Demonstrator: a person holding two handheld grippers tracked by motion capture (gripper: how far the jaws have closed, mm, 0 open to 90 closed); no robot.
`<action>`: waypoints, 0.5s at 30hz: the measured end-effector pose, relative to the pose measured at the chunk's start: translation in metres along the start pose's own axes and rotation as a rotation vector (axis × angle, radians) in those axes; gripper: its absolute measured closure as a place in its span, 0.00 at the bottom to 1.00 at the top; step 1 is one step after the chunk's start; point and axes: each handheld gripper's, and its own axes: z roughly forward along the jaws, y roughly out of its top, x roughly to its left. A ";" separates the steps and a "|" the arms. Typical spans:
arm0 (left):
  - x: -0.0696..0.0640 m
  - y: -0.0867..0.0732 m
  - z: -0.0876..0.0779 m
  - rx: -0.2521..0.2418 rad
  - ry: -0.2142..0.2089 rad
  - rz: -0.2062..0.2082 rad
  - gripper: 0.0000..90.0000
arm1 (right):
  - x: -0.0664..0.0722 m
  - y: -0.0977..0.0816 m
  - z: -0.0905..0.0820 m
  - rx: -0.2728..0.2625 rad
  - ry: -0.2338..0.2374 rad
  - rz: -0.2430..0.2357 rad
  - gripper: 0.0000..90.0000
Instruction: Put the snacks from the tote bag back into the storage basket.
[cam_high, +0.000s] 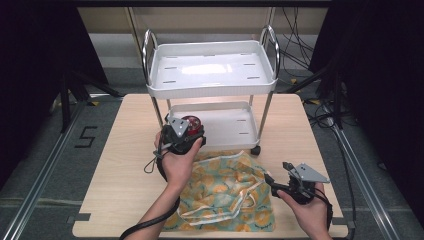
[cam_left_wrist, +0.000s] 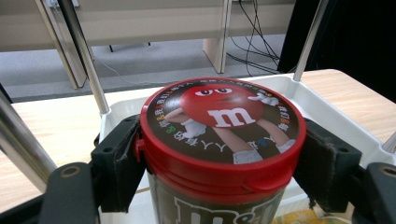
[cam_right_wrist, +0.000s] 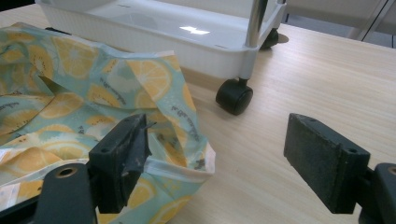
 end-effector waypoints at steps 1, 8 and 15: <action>-0.001 0.000 0.000 0.007 0.003 -0.013 0.27 | 0.000 0.000 0.001 -0.009 -0.001 -0.004 0.26; -0.001 0.002 0.002 -0.005 0.015 -0.006 0.27 | -0.001 0.000 0.000 0.002 0.002 -0.015 0.26; -0.002 0.003 0.004 -0.006 0.026 -0.016 0.27 | -0.001 0.000 0.000 0.001 0.003 -0.014 0.26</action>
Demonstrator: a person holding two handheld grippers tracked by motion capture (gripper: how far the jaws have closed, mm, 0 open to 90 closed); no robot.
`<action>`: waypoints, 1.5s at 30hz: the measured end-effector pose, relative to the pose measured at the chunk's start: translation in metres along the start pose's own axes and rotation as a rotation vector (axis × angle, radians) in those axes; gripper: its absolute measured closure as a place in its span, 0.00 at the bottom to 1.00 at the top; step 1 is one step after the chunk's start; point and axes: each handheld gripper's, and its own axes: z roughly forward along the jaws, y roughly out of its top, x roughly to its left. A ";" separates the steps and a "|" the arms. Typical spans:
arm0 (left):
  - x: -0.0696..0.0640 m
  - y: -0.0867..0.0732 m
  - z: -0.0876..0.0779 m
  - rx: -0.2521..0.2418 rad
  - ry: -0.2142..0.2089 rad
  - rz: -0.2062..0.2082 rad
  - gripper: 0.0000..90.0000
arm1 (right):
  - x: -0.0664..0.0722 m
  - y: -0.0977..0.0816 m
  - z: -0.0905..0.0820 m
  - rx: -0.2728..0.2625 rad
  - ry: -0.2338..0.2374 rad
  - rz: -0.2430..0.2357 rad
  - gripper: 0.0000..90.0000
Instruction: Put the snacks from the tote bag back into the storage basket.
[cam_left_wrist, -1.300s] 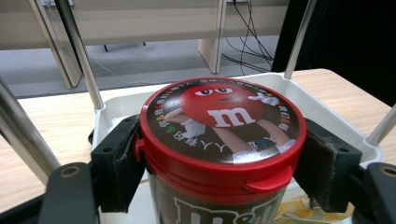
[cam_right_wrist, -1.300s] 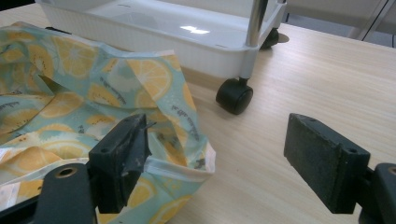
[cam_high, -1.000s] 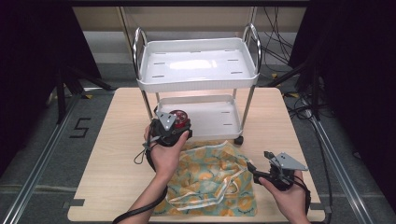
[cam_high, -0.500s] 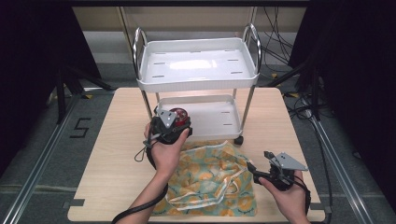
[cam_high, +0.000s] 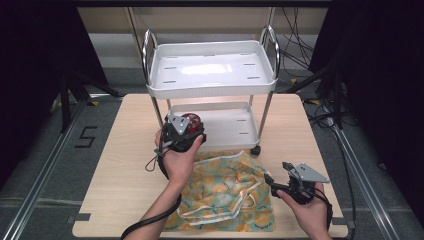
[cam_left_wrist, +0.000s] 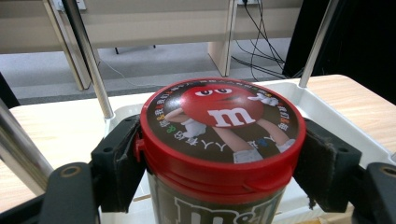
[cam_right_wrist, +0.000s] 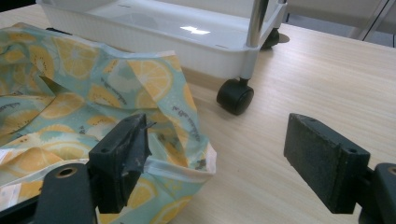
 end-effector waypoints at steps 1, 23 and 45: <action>0.000 0.000 0.000 -0.001 0.001 -0.002 0.27 | 0.000 0.000 0.000 0.000 0.000 0.000 0.26; -0.002 0.002 0.005 -0.004 0.008 -0.005 0.27 | 0.001 0.000 0.001 -0.008 0.002 0.012 0.26; -0.002 0.005 0.014 -0.015 0.022 -0.017 0.27 | 0.002 0.000 0.001 -0.004 0.012 0.022 0.26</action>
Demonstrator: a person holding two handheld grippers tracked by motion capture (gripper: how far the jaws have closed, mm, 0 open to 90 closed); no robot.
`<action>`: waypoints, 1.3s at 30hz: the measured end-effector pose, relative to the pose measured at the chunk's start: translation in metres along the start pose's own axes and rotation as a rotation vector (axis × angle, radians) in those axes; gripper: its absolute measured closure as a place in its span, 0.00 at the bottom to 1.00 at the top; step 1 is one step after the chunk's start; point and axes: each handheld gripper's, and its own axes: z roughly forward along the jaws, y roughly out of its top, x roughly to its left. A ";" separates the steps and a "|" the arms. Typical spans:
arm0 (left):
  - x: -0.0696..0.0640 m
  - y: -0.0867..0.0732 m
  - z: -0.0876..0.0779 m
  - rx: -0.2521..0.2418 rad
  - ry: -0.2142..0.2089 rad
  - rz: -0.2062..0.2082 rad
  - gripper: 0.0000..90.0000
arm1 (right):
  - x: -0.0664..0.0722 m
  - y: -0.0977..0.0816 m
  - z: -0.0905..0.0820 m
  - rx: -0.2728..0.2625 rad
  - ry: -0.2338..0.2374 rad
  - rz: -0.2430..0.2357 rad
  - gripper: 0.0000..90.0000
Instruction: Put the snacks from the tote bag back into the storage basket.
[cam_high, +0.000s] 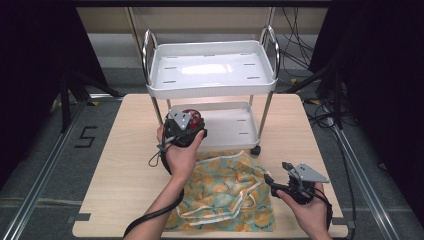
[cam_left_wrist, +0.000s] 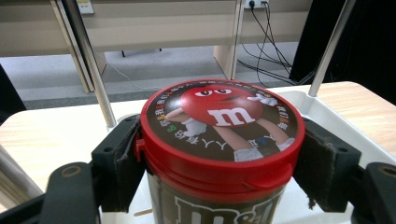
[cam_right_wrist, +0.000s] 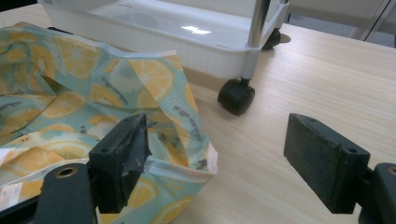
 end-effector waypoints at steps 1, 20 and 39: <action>0.000 0.000 0.001 0.000 -0.001 0.001 0.27 | -0.001 0.000 0.000 -0.003 -0.008 -0.012 0.26; 0.000 0.000 0.008 0.000 0.008 0.000 0.27 | 0.000 0.000 0.000 -0.004 -0.003 -0.010 0.26; 0.000 -0.003 0.018 0.038 0.026 -0.006 0.27 | -0.001 0.000 0.001 -0.002 -0.002 -0.004 0.26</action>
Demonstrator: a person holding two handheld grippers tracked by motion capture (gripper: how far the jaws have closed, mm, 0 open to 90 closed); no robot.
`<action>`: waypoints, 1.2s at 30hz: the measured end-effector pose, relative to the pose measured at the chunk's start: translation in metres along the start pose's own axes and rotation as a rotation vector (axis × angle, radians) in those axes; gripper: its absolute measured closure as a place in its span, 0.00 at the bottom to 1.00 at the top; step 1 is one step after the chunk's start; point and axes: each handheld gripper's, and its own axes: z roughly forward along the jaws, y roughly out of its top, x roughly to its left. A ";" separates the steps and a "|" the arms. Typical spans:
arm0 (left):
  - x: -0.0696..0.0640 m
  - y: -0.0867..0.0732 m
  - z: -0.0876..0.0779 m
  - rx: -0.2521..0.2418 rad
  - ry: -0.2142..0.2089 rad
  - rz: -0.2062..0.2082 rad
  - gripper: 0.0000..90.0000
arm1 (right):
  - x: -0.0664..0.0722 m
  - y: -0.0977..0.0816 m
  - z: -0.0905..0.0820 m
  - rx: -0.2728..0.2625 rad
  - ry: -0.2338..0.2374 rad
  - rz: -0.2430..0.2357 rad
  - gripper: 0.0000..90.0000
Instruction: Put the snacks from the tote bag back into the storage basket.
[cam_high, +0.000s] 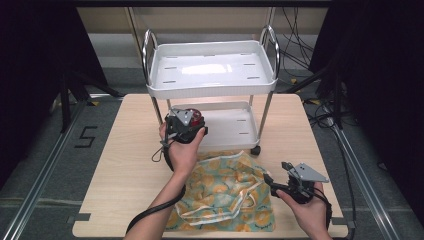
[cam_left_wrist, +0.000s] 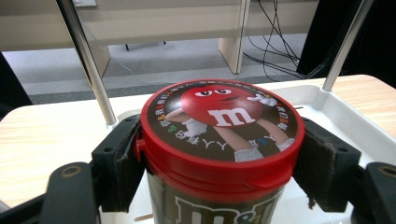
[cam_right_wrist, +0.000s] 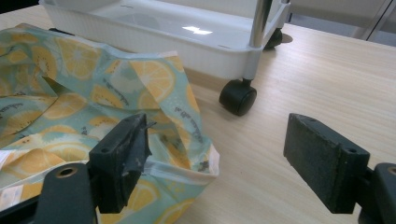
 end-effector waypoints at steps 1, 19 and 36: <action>0.000 0.000 0.001 0.000 0.000 -0.002 0.27 | 0.000 0.000 0.000 0.001 0.001 0.000 0.26; 0.002 -0.001 0.009 0.018 0.010 0.028 0.28 | 0.001 0.000 -0.002 0.019 0.003 0.015 0.26; 0.002 -0.007 0.019 0.040 0.011 0.024 0.28 | 0.003 0.000 -0.001 0.006 0.002 0.041 0.26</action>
